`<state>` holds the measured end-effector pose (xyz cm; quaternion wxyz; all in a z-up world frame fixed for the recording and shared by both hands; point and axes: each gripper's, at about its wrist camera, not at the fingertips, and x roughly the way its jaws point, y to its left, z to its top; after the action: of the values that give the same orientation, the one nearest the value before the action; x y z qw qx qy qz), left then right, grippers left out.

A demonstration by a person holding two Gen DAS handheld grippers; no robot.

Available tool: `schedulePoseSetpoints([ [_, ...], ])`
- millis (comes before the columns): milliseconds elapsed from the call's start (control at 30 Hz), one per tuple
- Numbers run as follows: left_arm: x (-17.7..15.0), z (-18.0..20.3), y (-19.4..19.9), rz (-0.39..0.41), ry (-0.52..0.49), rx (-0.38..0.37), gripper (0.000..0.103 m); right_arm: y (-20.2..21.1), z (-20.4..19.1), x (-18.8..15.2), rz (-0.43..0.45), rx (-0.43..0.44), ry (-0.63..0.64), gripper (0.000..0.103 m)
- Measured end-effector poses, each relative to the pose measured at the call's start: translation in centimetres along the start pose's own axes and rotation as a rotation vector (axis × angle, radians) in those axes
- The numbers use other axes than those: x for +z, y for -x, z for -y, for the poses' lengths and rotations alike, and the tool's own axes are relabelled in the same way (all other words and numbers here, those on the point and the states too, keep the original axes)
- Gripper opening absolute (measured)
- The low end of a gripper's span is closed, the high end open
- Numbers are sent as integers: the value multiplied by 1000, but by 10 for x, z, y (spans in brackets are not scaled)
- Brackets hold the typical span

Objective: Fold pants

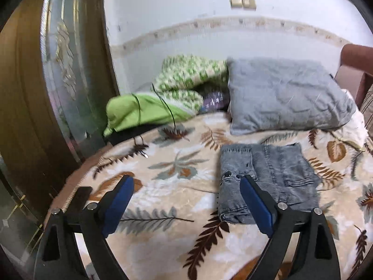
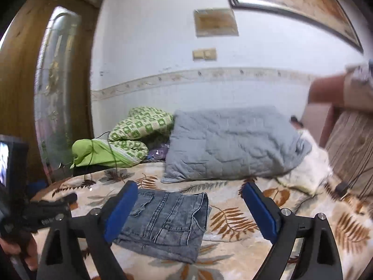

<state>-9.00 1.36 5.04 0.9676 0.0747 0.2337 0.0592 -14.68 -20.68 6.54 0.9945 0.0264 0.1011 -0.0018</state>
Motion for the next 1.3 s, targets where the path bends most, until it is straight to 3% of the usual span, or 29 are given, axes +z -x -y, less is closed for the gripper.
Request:
schedulePoseSetpoints([
  [200,5,-4,47,57,-8,-9,100,41,-16,-8,-14,36,7,94],
  [433,18,-11,76,80,17,-35,101,48,-18,-18,-39,41,-3,94],
  [1300,7,-12,49,3,19,-43,101,26,-21,-35,-119,55,18,94],
])
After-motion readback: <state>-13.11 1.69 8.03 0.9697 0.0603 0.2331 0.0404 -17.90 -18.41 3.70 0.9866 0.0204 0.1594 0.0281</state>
